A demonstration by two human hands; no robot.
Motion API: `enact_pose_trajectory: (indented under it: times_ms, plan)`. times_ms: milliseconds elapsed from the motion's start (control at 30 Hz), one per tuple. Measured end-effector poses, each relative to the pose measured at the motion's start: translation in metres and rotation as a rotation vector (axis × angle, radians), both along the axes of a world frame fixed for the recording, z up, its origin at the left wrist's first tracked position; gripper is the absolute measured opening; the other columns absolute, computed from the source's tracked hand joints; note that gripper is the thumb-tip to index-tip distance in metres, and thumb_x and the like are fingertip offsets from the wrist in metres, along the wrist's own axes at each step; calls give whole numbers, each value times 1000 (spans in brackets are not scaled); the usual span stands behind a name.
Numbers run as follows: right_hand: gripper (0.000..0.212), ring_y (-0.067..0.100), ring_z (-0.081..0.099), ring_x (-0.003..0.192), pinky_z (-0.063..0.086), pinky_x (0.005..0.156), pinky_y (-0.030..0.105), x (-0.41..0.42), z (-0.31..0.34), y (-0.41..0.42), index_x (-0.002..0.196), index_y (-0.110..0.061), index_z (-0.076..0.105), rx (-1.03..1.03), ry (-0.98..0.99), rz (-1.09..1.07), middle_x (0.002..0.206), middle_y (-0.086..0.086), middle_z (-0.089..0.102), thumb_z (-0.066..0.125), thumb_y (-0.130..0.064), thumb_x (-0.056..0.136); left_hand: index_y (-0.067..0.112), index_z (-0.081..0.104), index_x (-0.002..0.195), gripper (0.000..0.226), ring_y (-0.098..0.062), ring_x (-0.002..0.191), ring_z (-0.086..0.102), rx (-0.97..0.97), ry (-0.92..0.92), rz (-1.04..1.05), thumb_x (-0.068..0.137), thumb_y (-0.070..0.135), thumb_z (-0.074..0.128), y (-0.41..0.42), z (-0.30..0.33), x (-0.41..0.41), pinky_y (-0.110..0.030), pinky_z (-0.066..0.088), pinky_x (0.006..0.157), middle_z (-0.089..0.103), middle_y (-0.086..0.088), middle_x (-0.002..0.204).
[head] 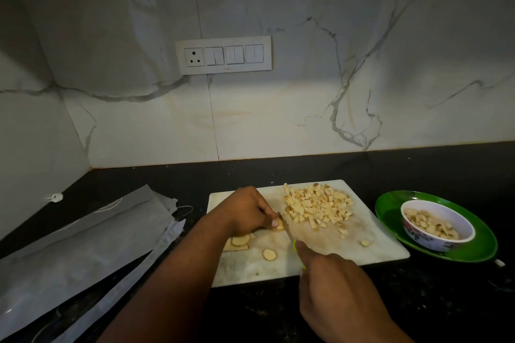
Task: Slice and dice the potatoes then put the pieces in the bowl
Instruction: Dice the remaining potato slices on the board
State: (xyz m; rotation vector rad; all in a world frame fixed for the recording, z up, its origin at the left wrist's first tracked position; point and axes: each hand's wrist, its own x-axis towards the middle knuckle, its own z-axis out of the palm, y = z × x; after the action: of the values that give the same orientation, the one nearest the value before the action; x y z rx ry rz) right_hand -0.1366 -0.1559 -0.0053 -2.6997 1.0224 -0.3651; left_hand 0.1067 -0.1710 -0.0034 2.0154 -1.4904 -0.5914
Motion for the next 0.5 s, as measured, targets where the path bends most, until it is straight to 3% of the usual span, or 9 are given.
enact_pose_trajectory:
  times_ms: [133,200,300,500]
  plan:
    - [65,20,53,128,42,104,29,-11,2,11,158,-34,7,148,158,-35,143,6,52,39,-40,102,25,84,92,11,0,94,72,-9,7,3,82,25,89,2,-1,1,-25,56,95,79,17,88]
    - [62,18,53,128,41,106,28,-13,7,15,158,-38,9,164,151,-68,140,1,55,38,-42,102,23,85,90,10,0,90,72,-31,10,13,81,26,90,4,-1,2,-24,57,92,79,16,86]
    - [62,13,58,119,45,100,24,-14,14,20,155,-44,14,96,63,-89,129,-6,61,40,-47,99,21,85,87,10,-1,84,73,-52,13,19,80,25,90,8,-1,1,-20,57,84,79,14,83]
    - [63,15,64,101,50,85,29,12,7,12,156,-32,23,36,-43,-66,112,-4,65,41,-40,96,25,84,89,8,-3,85,72,-7,-39,24,82,22,88,11,5,-4,-21,58,86,79,14,82]
